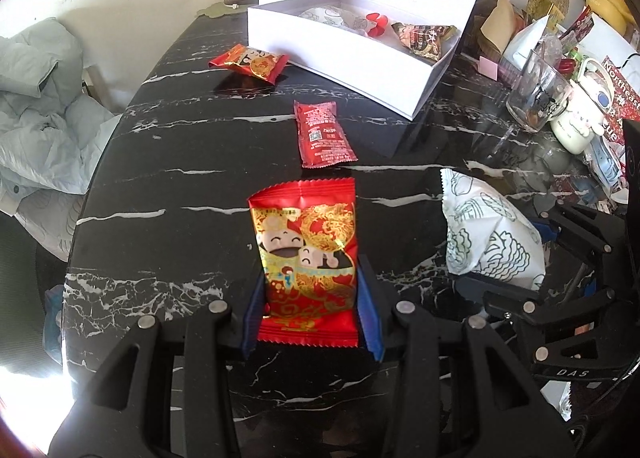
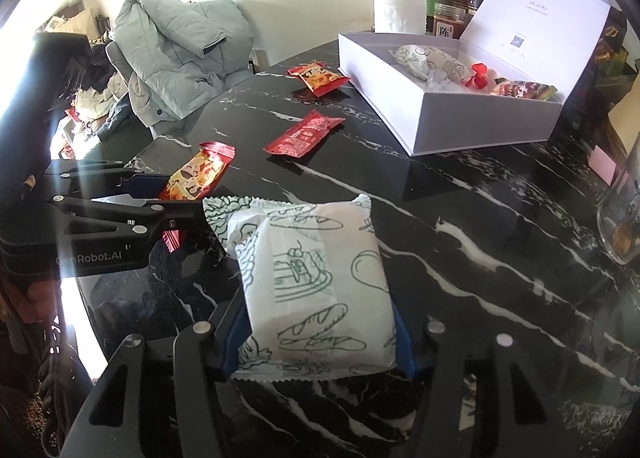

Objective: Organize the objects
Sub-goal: 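Lift the red candy bag and white pouch and carry both toward the box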

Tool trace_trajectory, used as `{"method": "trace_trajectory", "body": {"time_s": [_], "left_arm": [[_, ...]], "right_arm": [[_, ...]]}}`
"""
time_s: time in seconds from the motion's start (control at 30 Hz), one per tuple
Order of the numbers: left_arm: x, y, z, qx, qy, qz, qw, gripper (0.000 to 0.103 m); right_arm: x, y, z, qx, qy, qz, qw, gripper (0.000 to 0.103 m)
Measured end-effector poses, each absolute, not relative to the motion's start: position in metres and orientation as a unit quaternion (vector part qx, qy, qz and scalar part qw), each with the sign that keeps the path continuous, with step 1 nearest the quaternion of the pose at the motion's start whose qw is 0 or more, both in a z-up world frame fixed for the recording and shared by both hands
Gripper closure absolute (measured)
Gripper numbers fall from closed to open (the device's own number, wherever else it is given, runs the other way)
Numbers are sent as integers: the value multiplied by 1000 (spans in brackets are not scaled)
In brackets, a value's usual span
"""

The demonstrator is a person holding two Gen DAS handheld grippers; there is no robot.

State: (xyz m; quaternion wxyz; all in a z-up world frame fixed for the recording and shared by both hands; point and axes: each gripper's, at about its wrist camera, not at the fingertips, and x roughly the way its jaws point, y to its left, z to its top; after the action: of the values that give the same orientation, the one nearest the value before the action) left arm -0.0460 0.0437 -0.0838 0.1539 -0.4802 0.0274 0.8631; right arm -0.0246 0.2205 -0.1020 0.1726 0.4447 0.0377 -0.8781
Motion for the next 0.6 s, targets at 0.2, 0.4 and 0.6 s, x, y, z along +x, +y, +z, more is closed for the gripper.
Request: {"method": "trace_trajectory", "body": {"time_s": [0.2, 0.4, 0.6], "left_arm": [[-46, 43, -81, -478, 30, 864, 154, 64], [-43, 43, -69, -467, 33, 870, 153, 64], [-41, 47, -56, -458, 33, 874, 160, 64]], "right_arm": [[-23, 221, -100, 446, 33, -877, 176, 44], [-18, 222, -86, 432, 35, -883, 178, 44], [-11, 225, -72, 423, 41, -888, 174, 44]]}}
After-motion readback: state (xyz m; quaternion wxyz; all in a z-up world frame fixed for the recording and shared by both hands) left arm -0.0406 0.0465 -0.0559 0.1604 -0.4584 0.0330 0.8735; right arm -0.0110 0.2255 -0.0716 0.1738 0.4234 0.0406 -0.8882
